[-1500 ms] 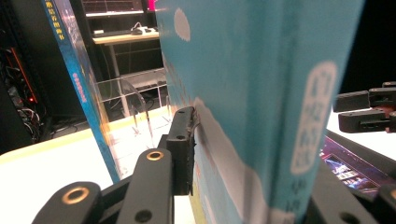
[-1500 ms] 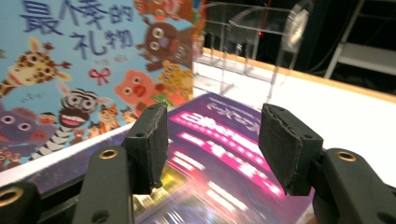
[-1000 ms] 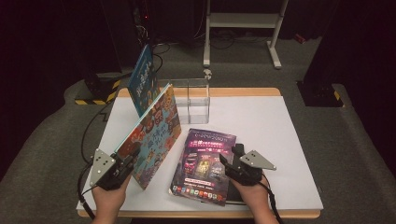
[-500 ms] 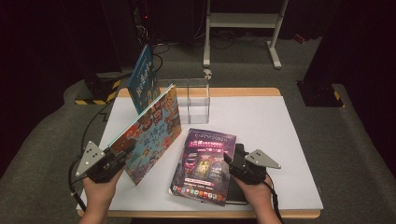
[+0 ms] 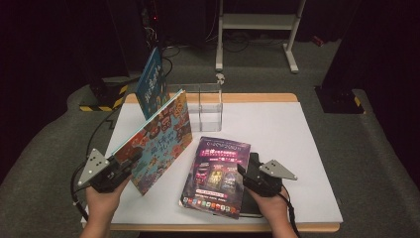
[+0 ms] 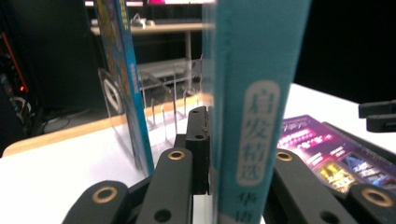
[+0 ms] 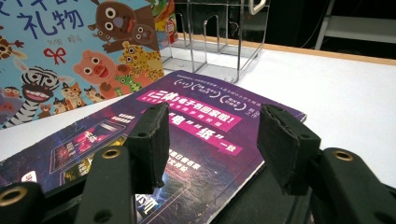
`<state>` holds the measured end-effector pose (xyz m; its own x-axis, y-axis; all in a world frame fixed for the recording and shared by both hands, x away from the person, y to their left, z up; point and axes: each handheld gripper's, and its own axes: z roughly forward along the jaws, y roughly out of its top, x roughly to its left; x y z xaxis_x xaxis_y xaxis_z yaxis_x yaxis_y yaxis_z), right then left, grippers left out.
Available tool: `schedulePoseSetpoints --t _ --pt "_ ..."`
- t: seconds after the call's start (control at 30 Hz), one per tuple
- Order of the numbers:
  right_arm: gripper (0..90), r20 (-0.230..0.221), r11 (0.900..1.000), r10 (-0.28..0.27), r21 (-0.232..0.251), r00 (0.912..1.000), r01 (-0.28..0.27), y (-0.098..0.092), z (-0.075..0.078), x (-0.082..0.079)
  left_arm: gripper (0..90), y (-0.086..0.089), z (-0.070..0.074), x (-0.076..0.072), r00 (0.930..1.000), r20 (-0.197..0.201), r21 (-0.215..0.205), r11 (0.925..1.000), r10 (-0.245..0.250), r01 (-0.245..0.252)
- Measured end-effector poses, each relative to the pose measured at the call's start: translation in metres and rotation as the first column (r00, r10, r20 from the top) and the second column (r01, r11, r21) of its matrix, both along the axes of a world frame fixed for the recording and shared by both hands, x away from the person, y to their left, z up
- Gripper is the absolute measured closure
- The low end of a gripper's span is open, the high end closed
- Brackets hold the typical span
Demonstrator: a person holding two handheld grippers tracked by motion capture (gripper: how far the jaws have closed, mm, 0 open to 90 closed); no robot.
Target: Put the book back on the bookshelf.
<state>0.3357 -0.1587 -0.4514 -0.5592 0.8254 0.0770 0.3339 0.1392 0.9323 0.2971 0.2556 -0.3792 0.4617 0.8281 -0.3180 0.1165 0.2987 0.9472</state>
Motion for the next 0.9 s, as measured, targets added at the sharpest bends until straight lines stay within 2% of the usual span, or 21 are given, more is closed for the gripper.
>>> schedulePoseSetpoints --t 0.13,0.3,0.43,0.6,0.73,0.83,0.9 --pt "43.9 -0.002 1.000 0.003 -0.004 1.0000 -0.003 0.001 -0.001 0.000 76.5 -0.002 0.002 0.000 1.0000 -0.007 0.013 0.9999 0.004 -0.004" --pt "43.8 -0.002 1.000 0.002 -0.003 1.0000 -0.002 0.001 -0.001 0.000 75.1 0.000 0.004 0.002 0.9999 -0.003 -0.011 0.9999 -0.012 0.012" --pt "43.7 -0.006 1.000 0.002 -0.004 1.0000 -0.002 0.001 -0.002 0.000 77.0 -0.001 0.005 0.004 0.9998 -0.003 -0.009 0.9997 -0.022 0.022" --pt "43.7 -0.011 1.000 0.000 -0.002 0.9999 0.000 0.001 -0.004 0.001 77.0 -0.004 0.008 0.005 0.9993 0.034 0.006 0.9999 -0.016 0.016" --pt "43.6 -0.011 1.000 0.001 -0.004 0.9999 -0.001 0.001 -0.004 0.000 72.6 -0.005 0.009 0.007 0.9990 0.045 0.022 0.9998 -0.002 0.001" --pt "43.2 -0.014 1.000 0.000 -0.008 0.9999 0.000 0.000 -0.005 0.000 72.7 -0.004 0.011 0.008 0.9990 0.041 0.000 0.9998 -0.018 0.018" --pt "43.0 -0.016 1.000 -0.001 -0.011 0.9999 0.001 0.000 -0.005 0.000 72.6 -0.004 0.012 0.008 0.9987 0.050 -0.005 0.9999 -0.011 0.011"
